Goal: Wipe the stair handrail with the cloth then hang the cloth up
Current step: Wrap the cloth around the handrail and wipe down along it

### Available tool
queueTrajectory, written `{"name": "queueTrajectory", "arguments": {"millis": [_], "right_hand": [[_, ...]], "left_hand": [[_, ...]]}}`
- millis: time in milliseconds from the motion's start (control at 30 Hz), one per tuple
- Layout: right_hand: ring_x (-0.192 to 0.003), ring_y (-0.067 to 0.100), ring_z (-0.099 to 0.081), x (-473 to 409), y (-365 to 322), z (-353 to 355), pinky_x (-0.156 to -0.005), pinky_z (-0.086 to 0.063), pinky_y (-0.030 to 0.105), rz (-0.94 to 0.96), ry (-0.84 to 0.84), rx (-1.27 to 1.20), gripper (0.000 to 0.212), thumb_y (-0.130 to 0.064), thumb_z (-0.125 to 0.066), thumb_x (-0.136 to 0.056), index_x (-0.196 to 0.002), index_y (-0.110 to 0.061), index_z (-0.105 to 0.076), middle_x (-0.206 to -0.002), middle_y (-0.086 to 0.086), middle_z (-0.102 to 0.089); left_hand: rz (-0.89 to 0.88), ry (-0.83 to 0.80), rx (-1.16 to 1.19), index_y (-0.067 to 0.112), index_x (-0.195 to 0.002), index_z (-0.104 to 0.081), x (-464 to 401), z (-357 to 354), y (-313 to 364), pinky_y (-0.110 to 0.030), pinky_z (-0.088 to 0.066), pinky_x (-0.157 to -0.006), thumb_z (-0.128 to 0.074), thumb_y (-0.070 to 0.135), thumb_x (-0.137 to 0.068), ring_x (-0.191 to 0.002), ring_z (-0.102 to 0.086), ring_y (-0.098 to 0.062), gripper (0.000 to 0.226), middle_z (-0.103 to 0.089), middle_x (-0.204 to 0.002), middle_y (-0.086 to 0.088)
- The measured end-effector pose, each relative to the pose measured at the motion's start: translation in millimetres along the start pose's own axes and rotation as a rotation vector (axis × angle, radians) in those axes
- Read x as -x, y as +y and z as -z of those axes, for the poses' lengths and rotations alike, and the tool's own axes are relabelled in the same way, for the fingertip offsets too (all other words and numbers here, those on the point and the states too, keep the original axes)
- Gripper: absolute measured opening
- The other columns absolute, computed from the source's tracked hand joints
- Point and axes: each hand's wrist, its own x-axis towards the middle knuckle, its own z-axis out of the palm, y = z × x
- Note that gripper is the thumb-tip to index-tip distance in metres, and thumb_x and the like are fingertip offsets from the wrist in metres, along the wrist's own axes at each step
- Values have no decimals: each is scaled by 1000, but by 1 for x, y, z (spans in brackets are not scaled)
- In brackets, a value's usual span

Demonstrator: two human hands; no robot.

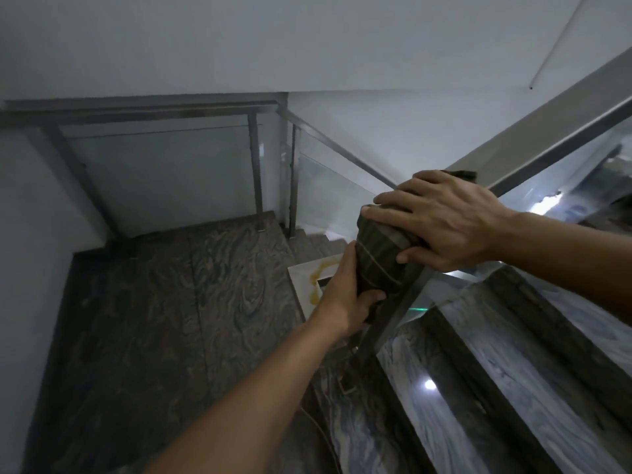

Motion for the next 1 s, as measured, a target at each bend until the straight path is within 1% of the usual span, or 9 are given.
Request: {"name": "queueTrajectory", "arguments": {"millis": [133, 200, 300, 400, 567, 700, 833, 933, 1000], "right_hand": [[-120, 29, -51, 0, -1, -3, -104, -38, 50, -10, 12, -7, 77, -68, -38, -84, -147, -27, -26, -140, 6, -50], [-123, 29, -50, 0, -1, -3, -106, -35, 53, -10, 5, 1, 77, -67, -41, -84, -148, -27, -26, -141, 7, -49], [-134, 32, -39, 3, -5, -2, -114, -20, 59, -62, 2, 25, 77, -67, -41, -84, -149, -30, -23, -147, 9, -42], [-141, 33, -28, 13, -12, -7, -116, -10, 62, -152, 46, 22, 71, -64, -40, -86, -148, -32, -25, -151, 10, -37], [-144, 27, -23, 35, -15, -20, -118, -14, 54, -207, 167, -66, 55, -41, -44, -93, -145, -25, -35, -150, 7, -39], [-148, 24, -9, 36, -12, -9, -120, -4, 50, -225, 7, -89, 57, -47, -32, -95, -149, -31, -24, -157, 1, -22], [-147, 23, -13, 34, -22, -3, -119, -9, 51, -294, 1, -139, 53, -41, -35, -96, -147, -29, -31, -156, 1, -27], [-147, 24, -15, 28, -36, -2, -119, -12, 52, -365, 20, -174, 51, -37, -39, -96, -146, -28, -33, -155, 2, -30], [-146, 24, -17, 26, -44, 1, -118, -12, 51, -416, 27, -172, 50, -36, -39, -95, -145, -27, -34, -153, 3, -33]], "left_hand": [[-13, -65, -74, 30, -140, -30, -8, 17, -3, -36, -43, -104, -77, 21, -75, -125, -47, -15, 81, -51, -135, 3], [-42, -104, -81, 33, -144, -21, -8, 21, -4, -37, -41, -106, -77, 24, -75, -129, -44, -15, 89, -47, -140, 5], [-149, -114, -120, 43, -145, 16, 1, 15, -1, -28, -27, -109, -67, 20, -83, -136, -19, -2, 106, -11, -153, 18], [-258, -15, -172, 43, -140, 30, 9, 4, 0, -36, -18, -117, -57, 21, -90, -146, 4, -8, 103, 21, -156, 14], [-517, 137, -224, 27, -151, 10, 7, -5, -10, -46, -35, -112, -31, 41, -99, -148, -13, -30, 67, 1, -161, -11], [-609, 155, -237, 24, -152, 1, 1, -3, -21, -42, -40, -109, -37, 34, -100, -145, -20, -35, 65, -4, -160, -15], [-654, 106, -215, 24, -152, -4, -2, 2, -31, -40, -34, -113, -43, 31, -99, -146, -16, -35, 66, -3, -160, -12], [-659, 52, -186, 26, -152, -5, -3, 9, -35, -26, -25, -116, -43, 30, -99, -147, -15, -32, 66, -2, -160, -9], [-648, 12, -172, 27, -152, -5, -5, 13, -38, -33, -30, -115, -47, 26, -98, -147, -14, -30, 69, -4, -161, -12]]}}
